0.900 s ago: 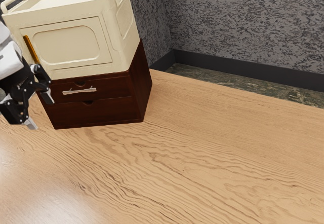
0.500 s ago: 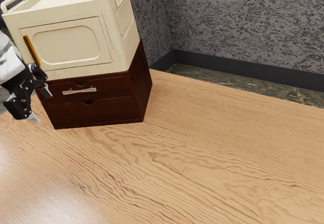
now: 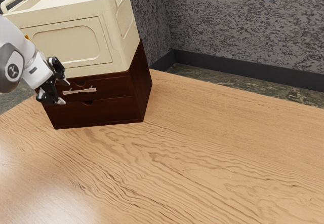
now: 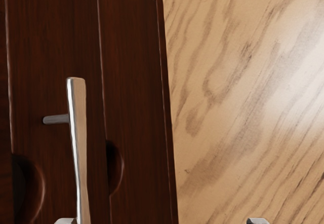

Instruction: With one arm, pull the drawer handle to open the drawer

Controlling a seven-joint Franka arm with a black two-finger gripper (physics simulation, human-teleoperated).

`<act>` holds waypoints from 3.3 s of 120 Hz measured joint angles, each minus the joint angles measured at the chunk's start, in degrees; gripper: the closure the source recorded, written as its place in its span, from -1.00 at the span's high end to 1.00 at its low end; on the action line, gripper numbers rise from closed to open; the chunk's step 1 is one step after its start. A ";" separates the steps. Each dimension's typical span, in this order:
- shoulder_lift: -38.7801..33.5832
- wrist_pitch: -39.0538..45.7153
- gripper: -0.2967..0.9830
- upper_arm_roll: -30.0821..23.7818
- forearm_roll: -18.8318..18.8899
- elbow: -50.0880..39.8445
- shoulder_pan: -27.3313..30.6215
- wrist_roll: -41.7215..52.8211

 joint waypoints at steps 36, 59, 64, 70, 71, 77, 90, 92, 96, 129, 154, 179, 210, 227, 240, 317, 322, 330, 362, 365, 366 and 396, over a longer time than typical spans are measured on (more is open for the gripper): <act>2.91 4.24 -0.08 0.35 0.38 0.10 0.34 0.08; 4.30 5.02 -0.10 0.42 0.26 0.20 0.60 0.09; 4.37 5.12 -0.10 0.42 0.24 0.20 0.59 0.09; 4.41 5.20 -0.11 0.42 0.22 0.25 0.57 0.09; 4.42 5.22 -0.11 0.42 0.21 0.27 0.56 0.09; 4.40 5.56 -0.11 0.42 0.22 0.42 0.53 0.08; 4.65 6.68 -0.11 0.42 0.31 0.70 0.50 -0.01; 4.79 6.82 -0.11 0.42 0.32 0.77 0.52 -0.04; 5.26 7.11 -0.11 0.42 0.34 1.00 0.56 -0.10; 7.12 8.41 -0.11 0.42 0.14 1.70 0.68 -0.59; 7.74 8.70 -0.13 0.41 -0.18 2.04 0.47 -0.91; 7.78 8.80 -0.18 0.34 -1.51 2.05 0.25 -1.38; 8.52 8.85 -0.23 0.33 -2.16 2.47 0.35 -1.77; 8.22 8.82 -0.31 0.33 -2.19 2.45 0.41 -1.91; 8.03 8.77 -0.34 0.34 -2.24 2.11 0.40 -2.00; 1.38 5.46 -0.41 -0.39 -2.34 -4.15 0.30 -2.23; 0.94 5.25 -0.41 -0.48 -2.34 -4.63 0.12 -2.24; 0.26 4.99 -0.40 -0.54 -2.34 -5.50 -0.18 -2.26; -2.88 4.46 -0.41 -0.53 -2.28 -8.77 -0.34 -2.35; -3.15 4.43 -0.41 -0.54 -2.26 -9.05 -0.33 -2.36; -3.22 4.42 -0.41 -0.54 -2.26 -9.15 -0.33 -2.36; -6.40 4.32 -0.41 -0.54 -2.13 -12.46 -0.32 -2.42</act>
